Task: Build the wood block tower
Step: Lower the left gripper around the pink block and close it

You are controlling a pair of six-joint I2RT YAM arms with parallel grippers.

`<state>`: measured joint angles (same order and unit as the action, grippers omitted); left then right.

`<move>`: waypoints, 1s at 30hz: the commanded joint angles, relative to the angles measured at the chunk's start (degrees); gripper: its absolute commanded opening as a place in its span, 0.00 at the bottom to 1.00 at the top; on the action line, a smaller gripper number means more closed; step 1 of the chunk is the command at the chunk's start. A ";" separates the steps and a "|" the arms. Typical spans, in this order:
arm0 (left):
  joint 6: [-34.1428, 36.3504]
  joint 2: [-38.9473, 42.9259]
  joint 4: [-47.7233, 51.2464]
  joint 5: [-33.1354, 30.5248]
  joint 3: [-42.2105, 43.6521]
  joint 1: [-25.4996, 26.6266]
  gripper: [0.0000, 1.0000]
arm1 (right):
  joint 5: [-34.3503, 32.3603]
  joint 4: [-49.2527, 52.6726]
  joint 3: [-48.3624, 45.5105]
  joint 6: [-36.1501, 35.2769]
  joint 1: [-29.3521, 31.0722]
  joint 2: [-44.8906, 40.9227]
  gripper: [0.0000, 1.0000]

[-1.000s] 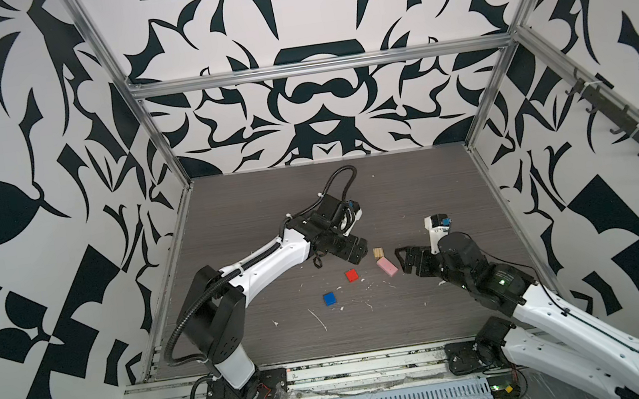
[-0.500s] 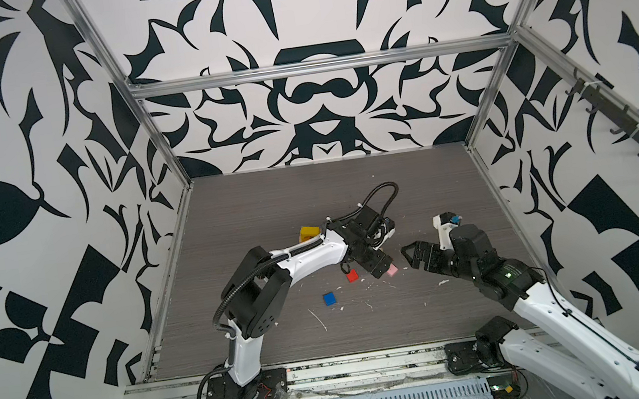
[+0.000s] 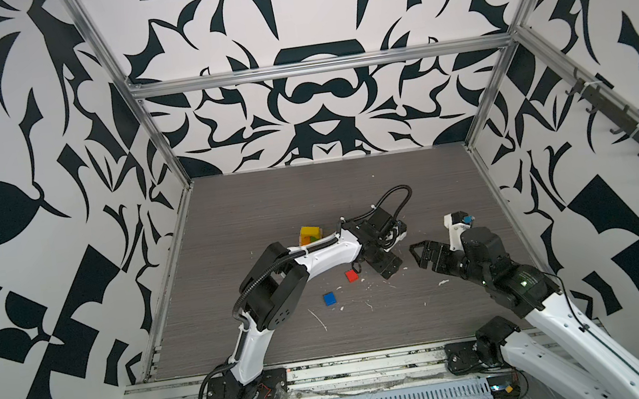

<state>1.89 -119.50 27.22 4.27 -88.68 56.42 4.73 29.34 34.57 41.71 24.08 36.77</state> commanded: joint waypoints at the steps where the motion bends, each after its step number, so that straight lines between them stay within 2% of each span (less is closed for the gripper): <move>1: 0.07 -1.17 0.98 1.01 -1.66 0.61 0.86 | -2.09 0.32 1.70 -0.06 -0.24 -0.29 0.96; 6: -0.36 -2.01 0.97 1.19 -1.85 0.74 0.86 | -2.55 0.39 1.39 -0.05 -0.22 -0.41 0.96; 8: -0.46 -2.44 1.07 1.45 -2.13 0.73 0.80 | -2.63 0.38 1.23 -0.13 -0.24 -0.42 0.96; 10: -0.52 -2.97 1.39 1.49 -2.50 0.73 0.79 | -2.62 0.37 1.20 -0.14 -0.17 -0.43 0.96; 25: -0.55 -4.86 1.85 -0.58 -3.42 0.72 0.78 | -2.74 0.27 0.50 0.12 -0.25 -0.96 0.95; 30: -0.61 -5.13 2.02 -2.30 -3.43 0.96 0.74 | -2.71 0.16 0.41 0.05 -0.25 -0.99 0.95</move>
<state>1.32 -123.44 27.77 3.20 -90.74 56.97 3.11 29.85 34.54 41.80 24.08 36.32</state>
